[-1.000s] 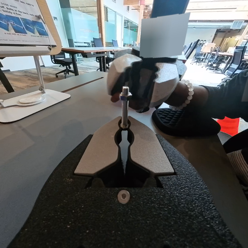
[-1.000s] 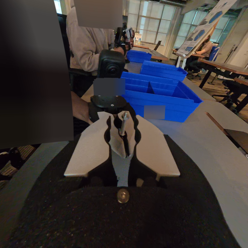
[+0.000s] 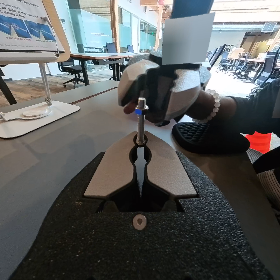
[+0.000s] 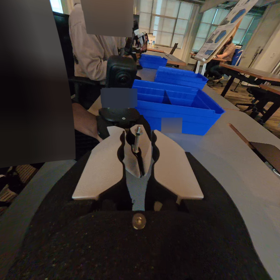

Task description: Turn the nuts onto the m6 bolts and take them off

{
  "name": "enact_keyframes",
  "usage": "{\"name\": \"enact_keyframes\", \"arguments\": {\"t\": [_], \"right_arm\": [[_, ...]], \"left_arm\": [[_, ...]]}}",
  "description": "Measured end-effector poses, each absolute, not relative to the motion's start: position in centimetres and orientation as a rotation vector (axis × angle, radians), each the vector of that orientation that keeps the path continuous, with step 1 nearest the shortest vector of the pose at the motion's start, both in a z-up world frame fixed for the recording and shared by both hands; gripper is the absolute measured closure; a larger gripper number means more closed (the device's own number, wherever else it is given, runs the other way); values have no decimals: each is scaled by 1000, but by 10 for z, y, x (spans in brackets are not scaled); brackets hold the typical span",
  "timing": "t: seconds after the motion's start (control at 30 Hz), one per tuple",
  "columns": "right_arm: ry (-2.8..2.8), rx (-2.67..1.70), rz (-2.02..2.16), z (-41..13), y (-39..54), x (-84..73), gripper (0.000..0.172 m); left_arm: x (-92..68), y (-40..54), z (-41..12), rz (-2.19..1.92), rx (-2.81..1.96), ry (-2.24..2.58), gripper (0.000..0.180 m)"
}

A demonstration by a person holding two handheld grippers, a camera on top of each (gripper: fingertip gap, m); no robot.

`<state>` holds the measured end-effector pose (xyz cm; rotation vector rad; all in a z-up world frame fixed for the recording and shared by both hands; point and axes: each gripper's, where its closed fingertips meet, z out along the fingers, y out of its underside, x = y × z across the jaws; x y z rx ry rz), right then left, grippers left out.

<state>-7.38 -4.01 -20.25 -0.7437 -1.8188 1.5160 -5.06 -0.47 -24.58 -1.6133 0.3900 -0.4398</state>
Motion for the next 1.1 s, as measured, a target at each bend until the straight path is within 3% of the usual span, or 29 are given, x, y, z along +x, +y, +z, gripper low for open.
{"name": "enact_keyframes", "arguments": {"t": [0.13, 0.23, 0.4, 0.6, 0.83, 1.0, 1.1], "right_arm": [[-1855, -690, 1537, -199, -46, -66, 166], [-1849, -729, 1566, -199, -43, -67, 166], [-1873, -793, 1483, -215, -39, -77, 148], [-1873, -776, 1502, -215, -42, -75, 166], [-1882, -780, 1512, -213, -43, -73, 167], [-1821, -794, 1536, -204, -35, -74, 167], [-1768, -808, 1544, -193, -25, -72, 167]], "left_arm": [[-53, -4, -245, -445, -1610, 371, 180], [-53, -4, -245, -447, -1610, 374, 180], [-51, -5, -245, -448, -1607, 388, 180], [-48, -5, -246, -447, -1610, 408, 180], [-44, -7, -244, -471, -1599, 436, 177], [-42, -8, -244, -452, -1590, 456, 139], [-40, -8, -244, -458, -1589, 470, 130]]}}
